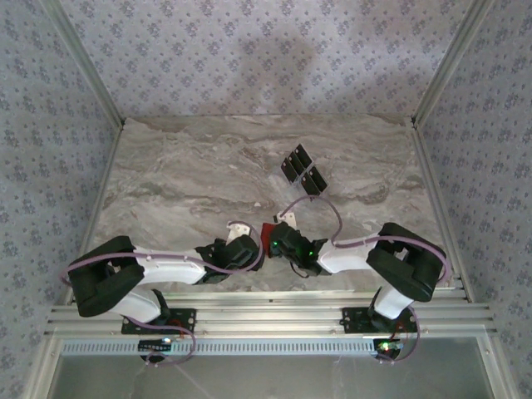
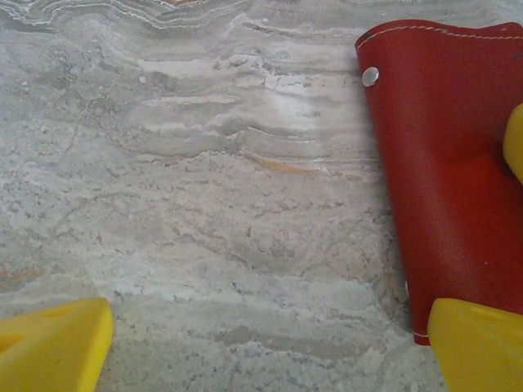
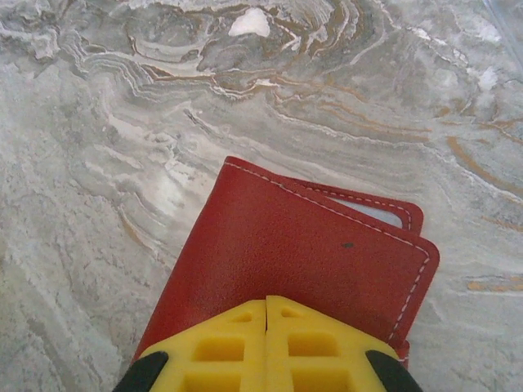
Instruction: Put the credit cards into the card holder
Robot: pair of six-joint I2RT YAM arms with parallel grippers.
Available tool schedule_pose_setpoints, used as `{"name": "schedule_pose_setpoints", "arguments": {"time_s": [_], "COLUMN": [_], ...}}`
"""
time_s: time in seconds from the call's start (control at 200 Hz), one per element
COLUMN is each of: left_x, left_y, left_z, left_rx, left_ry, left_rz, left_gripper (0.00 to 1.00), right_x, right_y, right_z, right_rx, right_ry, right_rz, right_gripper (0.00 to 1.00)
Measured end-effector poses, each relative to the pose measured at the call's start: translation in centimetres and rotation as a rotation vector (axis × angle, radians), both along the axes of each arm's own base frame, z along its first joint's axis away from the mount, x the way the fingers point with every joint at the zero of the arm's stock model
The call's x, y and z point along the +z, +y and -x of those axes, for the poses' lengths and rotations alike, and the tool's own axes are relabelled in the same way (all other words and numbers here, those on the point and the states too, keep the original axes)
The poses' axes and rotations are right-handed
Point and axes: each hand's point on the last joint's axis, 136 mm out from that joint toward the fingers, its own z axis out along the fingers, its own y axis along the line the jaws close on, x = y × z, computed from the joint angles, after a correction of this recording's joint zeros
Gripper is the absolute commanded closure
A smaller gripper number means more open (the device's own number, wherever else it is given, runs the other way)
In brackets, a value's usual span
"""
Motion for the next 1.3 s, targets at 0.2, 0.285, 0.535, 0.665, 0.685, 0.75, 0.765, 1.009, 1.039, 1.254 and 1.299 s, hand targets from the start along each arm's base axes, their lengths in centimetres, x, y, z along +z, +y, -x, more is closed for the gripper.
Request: {"name": "schedule_pose_setpoints", "arguments": {"time_s": [0.2,0.285,0.535,0.665,0.685,0.75,0.765,1.009,1.039,1.254,1.299], "left_x": [0.2,0.2,0.2,0.6,0.7,1.2,1.3,1.5,1.5,1.5,1.5], "left_y": [0.4,0.5,0.9,0.7,0.7,0.6,0.6,0.7,0.7,0.9,0.9], "left_z": [0.0,0.0,-0.1,-0.3,-0.3,-0.5,-0.5,-0.6,-0.6,-0.7,-0.7], "left_rx": [0.010,0.016,0.023,0.027,0.027,0.032,0.032,0.037,0.037,0.042,0.042], "left_ry": [-0.002,-0.005,-0.008,-0.016,-0.019,-0.030,-0.032,-0.036,-0.035,-0.035,-0.035], "left_rz": [-0.009,-0.013,-0.031,-0.026,-0.022,-0.014,-0.011,-0.014,-0.015,-0.017,-0.017], "left_gripper": [0.01,0.01,0.01,0.01,0.01,0.01,0.01,0.01,0.01,0.01,0.01], "right_x": [0.7,0.8,1.5,1.7,1.7,1.9,2.0,4.3,4.5,3.1,2.5], "right_y": [0.3,0.3,0.7,0.4,0.3,0.0,-0.1,-2.4,-2.6,-5.1,-5.5], "right_z": [0.5,0.5,0.3,0.2,0.1,0.0,-0.1,-0.6,-0.6,-0.3,0.0], "right_rx": [0.041,0.055,0.123,0.140,0.136,0.134,0.135,0.092,0.087,0.036,0.029], "right_ry": [0.047,0.081,0.163,0.204,0.210,0.227,0.230,0.239,0.237,0.281,0.299], "right_rz": [0.000,0.003,0.012,0.031,0.032,0.038,0.040,0.015,0.008,0.012,0.015], "right_gripper": [0.83,0.80,0.60,0.51,0.50,0.47,0.47,0.37,0.36,0.31,0.29]}}
